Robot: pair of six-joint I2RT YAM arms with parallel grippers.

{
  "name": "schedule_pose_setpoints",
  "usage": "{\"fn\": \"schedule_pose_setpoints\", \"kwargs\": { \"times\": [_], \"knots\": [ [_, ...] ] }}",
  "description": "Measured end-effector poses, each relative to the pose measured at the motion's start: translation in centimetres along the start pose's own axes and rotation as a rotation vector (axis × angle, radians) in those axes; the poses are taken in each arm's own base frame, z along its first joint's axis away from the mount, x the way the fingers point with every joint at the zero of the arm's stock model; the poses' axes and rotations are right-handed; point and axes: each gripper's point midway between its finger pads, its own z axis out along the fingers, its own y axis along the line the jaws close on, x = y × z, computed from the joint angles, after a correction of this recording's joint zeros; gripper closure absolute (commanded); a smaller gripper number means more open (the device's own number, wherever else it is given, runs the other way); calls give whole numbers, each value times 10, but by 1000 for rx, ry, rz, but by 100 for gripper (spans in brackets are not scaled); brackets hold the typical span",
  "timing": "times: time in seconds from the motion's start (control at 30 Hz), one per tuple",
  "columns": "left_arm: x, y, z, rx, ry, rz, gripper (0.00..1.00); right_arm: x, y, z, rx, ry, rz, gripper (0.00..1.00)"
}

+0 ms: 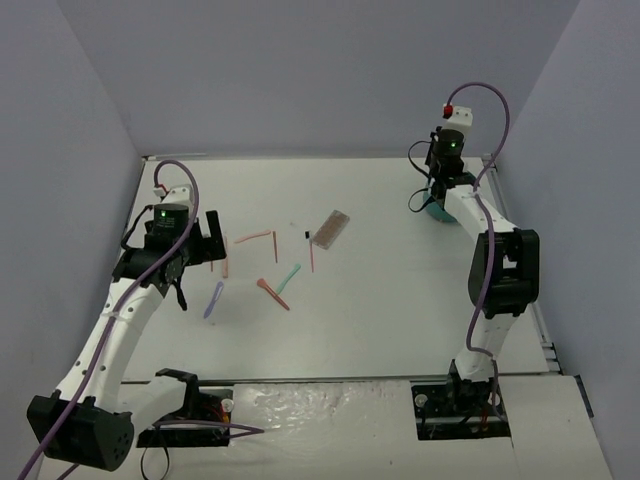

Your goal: Organize the makeup

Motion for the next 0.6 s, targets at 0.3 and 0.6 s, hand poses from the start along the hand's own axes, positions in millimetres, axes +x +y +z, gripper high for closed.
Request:
{"fn": "schedule_pose_setpoints", "kwargs": {
  "times": [0.3,0.6],
  "knots": [
    [-1,3,-1,-6,-4,-7,3,37,-5,23,20,47,-3,100],
    [-2,4,-1,-6,-7,-12,3,53,-4,29,24,72,4,58]
  ]
}}
